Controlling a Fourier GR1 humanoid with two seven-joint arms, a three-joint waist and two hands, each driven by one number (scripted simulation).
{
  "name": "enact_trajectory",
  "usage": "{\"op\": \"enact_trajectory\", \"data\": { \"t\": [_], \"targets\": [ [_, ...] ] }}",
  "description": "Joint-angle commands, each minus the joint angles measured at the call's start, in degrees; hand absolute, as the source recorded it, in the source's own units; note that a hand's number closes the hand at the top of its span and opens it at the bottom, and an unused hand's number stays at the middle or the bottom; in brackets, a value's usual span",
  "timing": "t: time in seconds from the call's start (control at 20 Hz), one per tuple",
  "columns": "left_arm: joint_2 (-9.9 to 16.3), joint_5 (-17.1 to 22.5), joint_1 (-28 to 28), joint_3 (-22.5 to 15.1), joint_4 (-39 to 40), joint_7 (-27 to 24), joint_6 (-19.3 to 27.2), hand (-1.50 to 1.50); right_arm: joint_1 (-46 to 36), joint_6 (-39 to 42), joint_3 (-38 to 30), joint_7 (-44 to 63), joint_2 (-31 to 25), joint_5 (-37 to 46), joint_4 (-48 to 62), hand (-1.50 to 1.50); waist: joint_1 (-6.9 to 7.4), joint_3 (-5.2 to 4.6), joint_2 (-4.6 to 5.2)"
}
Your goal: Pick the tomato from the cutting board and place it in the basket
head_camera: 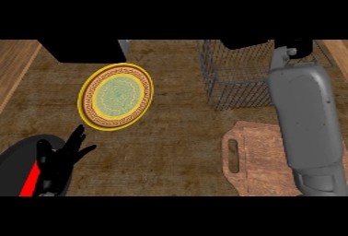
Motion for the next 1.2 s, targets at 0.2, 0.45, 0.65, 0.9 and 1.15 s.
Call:
{"op": "enact_trajectory", "data": {
  "t": [0.2,0.45,0.65,0.9,1.15],
  "targets": [
    [0.57,-0.69,2.67,-0.08,-2.75,5.56,-0.12,0.00,3.75,-3.09,-4.21,-12.04,-2.08,-5.39,7.87,1.50,-0.17,-0.43,0.13],
    [-2.55,-2.79,1.90,-1.77,1.84,1.24,1.18,0.00,6.00,-7.36,-3.58,-10.32,-6.88,3.15,13.88,1.50,-0.48,-0.51,0.36],
    [-0.53,-1.61,1.44,-0.38,1.19,2.39,-1.38,0.00,5.03,-3.30,-2.76,-16.60,-10.21,2.09,18.94,1.50,0.05,-0.46,0.37],
    [-0.78,-1.51,4.18,0.10,-0.02,1.56,-2.09,0.00,6.21,-3.41,-2.37,-20.59,-11.24,1.80,19.08,-1.50,-0.12,-0.46,0.19],
    [-3.91,-4.23,1.13,-0.90,3.40,1.29,1.00,0.00,5.78,-2.93,-5.00,-18.98,-12.20,-1.50,13.86,-1.50,-0.93,-0.48,-0.01]
  ]
}}
